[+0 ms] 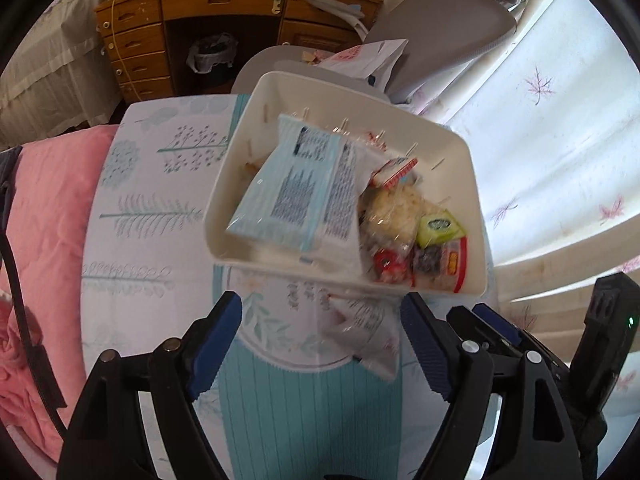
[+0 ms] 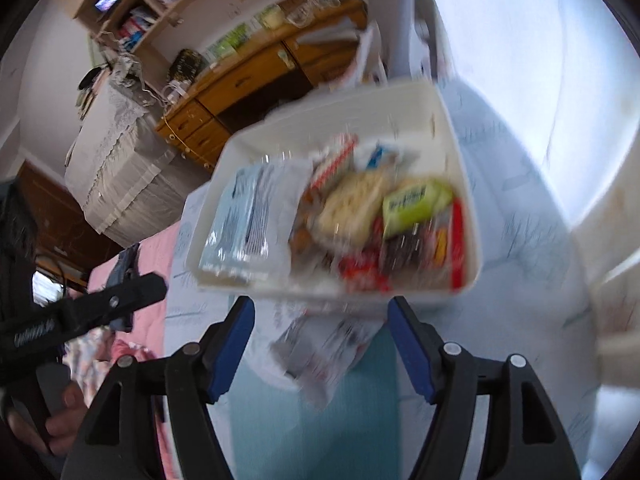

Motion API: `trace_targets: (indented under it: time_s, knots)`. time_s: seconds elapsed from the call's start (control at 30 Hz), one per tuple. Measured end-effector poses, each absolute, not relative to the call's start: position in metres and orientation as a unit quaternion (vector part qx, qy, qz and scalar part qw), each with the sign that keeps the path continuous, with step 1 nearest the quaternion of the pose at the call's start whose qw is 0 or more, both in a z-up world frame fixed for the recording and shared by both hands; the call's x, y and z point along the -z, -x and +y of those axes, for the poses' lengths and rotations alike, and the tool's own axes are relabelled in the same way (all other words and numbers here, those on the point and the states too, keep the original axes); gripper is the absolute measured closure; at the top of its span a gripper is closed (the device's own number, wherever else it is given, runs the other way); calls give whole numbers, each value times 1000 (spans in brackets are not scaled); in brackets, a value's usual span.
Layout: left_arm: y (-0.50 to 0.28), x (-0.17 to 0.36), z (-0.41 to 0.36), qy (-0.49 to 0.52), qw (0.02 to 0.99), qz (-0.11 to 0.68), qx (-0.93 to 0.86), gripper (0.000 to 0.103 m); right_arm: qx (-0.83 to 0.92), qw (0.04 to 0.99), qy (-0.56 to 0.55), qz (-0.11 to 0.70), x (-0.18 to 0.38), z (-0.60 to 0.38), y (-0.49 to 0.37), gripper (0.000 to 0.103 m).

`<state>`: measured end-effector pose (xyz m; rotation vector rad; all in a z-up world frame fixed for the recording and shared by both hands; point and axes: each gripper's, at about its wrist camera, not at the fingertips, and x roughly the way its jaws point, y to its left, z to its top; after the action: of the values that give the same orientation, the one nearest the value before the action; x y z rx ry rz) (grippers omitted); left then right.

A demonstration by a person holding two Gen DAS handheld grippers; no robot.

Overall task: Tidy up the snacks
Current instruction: 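Grasp the white printed snack bag on the table with the right tool, then lift the white bag with the right tool over the basket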

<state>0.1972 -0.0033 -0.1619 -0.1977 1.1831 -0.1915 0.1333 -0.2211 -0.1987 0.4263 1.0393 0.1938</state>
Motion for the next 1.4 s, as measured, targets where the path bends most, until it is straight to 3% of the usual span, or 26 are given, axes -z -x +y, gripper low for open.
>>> trace_targets:
  time_s: [0.43, 0.83, 0.9, 0.97, 1.1, 1.4]
  knots:
    - [-156, 195, 55, 59, 800, 595, 48, 22, -20, 756, -297, 582, 268, -193, -131, 27]
    - [-149, 215, 73, 63, 785, 613, 56, 22, 16, 744, -287, 604, 295, -171, -143, 27]
    - [-150, 215, 75, 64, 786, 613, 56, 22, 19, 744, -293, 600, 295, -171, -142, 30]
    - [-151, 216, 78, 69, 786, 612, 57, 22, 14, 750, -290, 594, 292, -170, -140, 44]
    - [-156, 219, 82, 78, 784, 614, 57, 22, 10, 759, -270, 592, 284, -165, -136, 59]
    - [-161, 225, 79, 82, 779, 617, 78, 22, 16, 761, -250, 598, 258, -171, -117, 62]
